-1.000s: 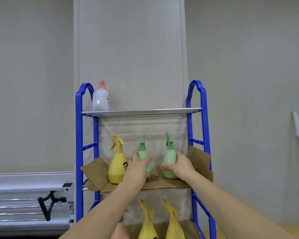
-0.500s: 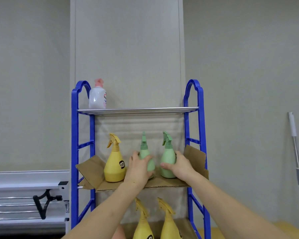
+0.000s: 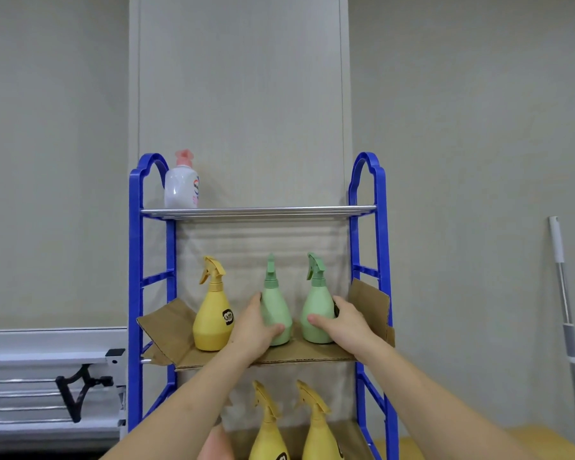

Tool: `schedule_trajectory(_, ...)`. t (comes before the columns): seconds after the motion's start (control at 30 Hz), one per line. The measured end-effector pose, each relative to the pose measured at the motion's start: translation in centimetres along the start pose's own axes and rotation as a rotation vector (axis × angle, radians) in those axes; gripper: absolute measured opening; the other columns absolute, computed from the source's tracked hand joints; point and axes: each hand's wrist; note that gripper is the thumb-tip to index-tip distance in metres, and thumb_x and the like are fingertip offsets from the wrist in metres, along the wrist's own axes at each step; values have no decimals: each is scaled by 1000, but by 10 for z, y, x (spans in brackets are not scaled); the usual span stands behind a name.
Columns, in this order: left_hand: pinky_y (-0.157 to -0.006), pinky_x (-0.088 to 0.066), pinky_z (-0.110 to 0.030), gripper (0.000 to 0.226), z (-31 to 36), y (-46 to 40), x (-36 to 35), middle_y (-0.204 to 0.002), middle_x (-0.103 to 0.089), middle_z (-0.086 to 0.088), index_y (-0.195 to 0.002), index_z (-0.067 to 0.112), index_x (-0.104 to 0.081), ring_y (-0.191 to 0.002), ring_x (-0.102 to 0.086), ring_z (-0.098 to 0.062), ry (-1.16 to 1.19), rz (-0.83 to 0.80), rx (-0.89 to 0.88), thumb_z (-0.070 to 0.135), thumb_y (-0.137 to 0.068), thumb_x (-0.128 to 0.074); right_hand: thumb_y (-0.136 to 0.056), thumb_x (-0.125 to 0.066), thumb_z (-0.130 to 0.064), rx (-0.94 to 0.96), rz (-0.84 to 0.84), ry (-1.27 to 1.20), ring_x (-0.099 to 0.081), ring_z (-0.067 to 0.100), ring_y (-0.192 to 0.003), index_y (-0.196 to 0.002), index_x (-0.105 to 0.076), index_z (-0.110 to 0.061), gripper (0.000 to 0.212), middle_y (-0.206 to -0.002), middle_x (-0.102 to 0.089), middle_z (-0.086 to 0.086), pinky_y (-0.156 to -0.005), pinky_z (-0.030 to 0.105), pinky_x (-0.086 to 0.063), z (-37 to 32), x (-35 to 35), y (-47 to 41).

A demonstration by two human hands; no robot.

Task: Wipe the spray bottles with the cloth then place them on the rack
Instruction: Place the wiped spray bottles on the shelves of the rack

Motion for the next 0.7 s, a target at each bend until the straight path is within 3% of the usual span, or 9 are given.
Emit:
schedule_trajectory(0.17, -102, -43, -31, 84, -2, 2, 0, -144, -56, -4, -151, 16, -36, -131, -53, -23, 26, 18, 0, 26, -83, -83, -83, -81, -41, 24, 24, 0, -61, 8, -104, -138, -53, -29, 63, -113, -63, -14, -87, 28, -55, 1, 0, 1)
schedule_trajectory(0.27, -107, -45, -36, 90, -5, 2, 0, -144, -56, -4, -154, 18, -36, -131, -53, -24, 88, 39, 21, 25, -80, -86, -82, -81, -43, 40, 27, 6, -62, 10, -108, -138, -53, -30, 63, -118, -64, -12, -92, 33, -57, 3, 0, 1)
schedule_trajectory(0.47, -104, -49, -39, 86, -7, 2, -1, -140, -60, 0, -152, 22, -38, -126, -57, -22, 88, 31, -5, 28, -80, -85, -81, -82, -43, 38, 25, 0, -61, 6, -105, -135, -55, -33, 61, -117, -65, -14, -90, 31, -56, 4, 2, 1)
schedule_trajectory(0.6, -103, -48, -38, 80, -11, 3, 0, -139, -61, 1, -151, 24, -40, -125, -57, -22, 84, 30, -29, 27, -83, -82, -80, -83, -43, 36, 33, -1, -57, 3, -101, -137, -54, -29, 64, -117, -62, -13, -72, 17, -47, 4, 1, 3)
schedule_trajectory(0.7, -106, -47, -40, 85, -13, 3, -1, -143, -58, 1, -154, 25, -35, -129, -55, -23, 88, 31, -27, 28, -84, -82, -78, -85, -45, 34, 58, -5, -56, 9, -107, -141, -52, -28, 74, -120, -60, -10, -73, 18, -45, 5, 1, 3)
Point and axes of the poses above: each hand's wrist, its own y-axis away from the middle knuckle, its own x-axis out of the back of the hand, z = x × y
